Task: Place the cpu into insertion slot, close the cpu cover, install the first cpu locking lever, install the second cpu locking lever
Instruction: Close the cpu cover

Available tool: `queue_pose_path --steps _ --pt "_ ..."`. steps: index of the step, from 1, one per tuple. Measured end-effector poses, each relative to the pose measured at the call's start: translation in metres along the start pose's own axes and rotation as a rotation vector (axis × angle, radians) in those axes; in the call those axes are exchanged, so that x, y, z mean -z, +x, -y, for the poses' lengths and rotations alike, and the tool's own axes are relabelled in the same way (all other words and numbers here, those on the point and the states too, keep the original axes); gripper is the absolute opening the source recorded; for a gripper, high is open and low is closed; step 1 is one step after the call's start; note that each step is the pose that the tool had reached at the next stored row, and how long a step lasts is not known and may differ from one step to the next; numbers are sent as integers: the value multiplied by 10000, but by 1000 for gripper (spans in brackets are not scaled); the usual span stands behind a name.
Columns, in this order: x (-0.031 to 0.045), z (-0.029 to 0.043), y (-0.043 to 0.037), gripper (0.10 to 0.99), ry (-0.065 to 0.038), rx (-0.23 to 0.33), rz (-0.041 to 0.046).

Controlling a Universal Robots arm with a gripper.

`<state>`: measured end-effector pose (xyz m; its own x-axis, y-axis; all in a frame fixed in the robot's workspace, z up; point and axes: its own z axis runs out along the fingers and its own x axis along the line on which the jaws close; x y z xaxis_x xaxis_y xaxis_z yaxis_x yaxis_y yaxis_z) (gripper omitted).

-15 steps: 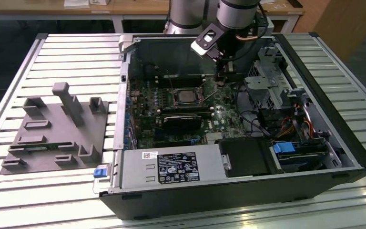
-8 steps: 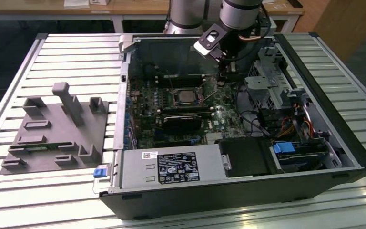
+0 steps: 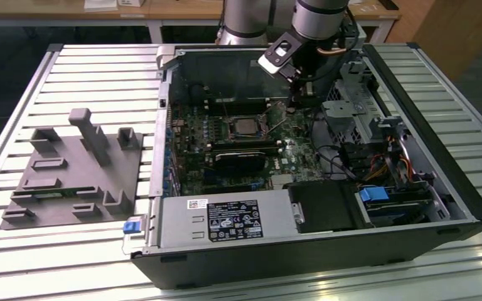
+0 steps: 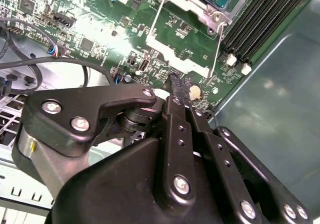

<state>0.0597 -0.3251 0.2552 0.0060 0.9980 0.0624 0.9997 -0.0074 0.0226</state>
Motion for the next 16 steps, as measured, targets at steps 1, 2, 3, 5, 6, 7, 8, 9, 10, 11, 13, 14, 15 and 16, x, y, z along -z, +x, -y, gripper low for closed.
queue_pose_path --steps 1,2,3,5,6,7,8,9,10,11,13,14,15,16 --pt "-6 -4 1 118 3 0 0" --pt "-14 -4 3 118 7 0 1" --pt "-23 -4 4 118 11 -1 3" --pt "-39 -6 4 118 18 -1 4" --pt "-47 -6 4 118 21 -2 4" --pt "-56 -7 3 118 24 -3 5" --pt "-64 -7 3 118 27 -2 6" --pt "-72 -7 3 118 30 -2 7" --pt "-79 -7 3 118 31 -2 7" --pt "-83 -7 4 118 32 -2 7" --pt "-87 1 4 118 32 -2 8" --pt "-88 11 3 118 32 -2 8" --pt "-89 24 4 118 32 -2 8" --pt "-89 42 4 118 32 -1 9"
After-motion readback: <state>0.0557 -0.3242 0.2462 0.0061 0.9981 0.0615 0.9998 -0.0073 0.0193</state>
